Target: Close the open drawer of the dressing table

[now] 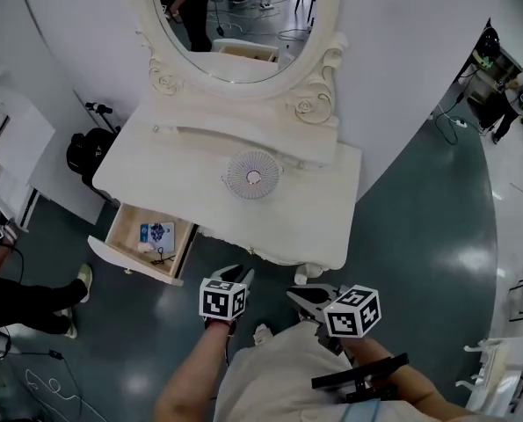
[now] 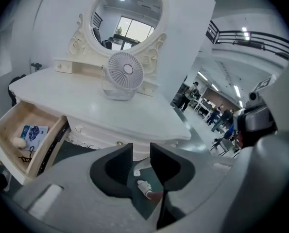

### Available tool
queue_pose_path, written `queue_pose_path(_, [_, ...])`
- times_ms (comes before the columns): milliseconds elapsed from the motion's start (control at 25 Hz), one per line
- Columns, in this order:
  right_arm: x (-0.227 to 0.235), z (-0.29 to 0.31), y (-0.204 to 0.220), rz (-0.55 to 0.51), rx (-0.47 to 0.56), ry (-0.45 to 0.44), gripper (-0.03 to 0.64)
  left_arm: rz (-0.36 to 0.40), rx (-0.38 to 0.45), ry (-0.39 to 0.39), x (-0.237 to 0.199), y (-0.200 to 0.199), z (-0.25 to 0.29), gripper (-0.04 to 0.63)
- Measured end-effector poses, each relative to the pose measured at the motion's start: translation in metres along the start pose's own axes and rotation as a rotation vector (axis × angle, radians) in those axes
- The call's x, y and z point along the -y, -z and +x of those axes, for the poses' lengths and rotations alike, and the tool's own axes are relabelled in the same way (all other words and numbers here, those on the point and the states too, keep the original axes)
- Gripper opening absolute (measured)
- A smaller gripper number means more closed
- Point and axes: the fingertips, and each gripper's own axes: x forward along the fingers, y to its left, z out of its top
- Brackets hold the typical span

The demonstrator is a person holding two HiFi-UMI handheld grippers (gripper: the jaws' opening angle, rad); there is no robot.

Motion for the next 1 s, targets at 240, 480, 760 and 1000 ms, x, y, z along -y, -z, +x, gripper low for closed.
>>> queue_pose_path(240, [-0.01, 0.001, 0.008, -0.049, -0.04, 0.028, 0.017, -0.049, 0.143, 0.067, 0.024, -0.013, -0.045, 0.114])
queue_pose_path(480, [-0.025, 0.003, 0.006, -0.064, -0.032, 0.012, 0.017, -0.108, 0.255, 0.121, 0.041, -0.014, -0.097, 0.095])
queue_pose_path(760, [-0.035, 0.005, -0.005, -0.088, -0.018, 0.005, 0.017, -0.153, 0.334, 0.18, 0.061, -0.021, -0.14, 0.034])
queue_pose_path(1000, [-0.043, -0.001, -0.014, -0.071, 0.021, 0.004, 0.017, -0.135, 0.361, 0.201, 0.076, -0.022, -0.154, 0.015])
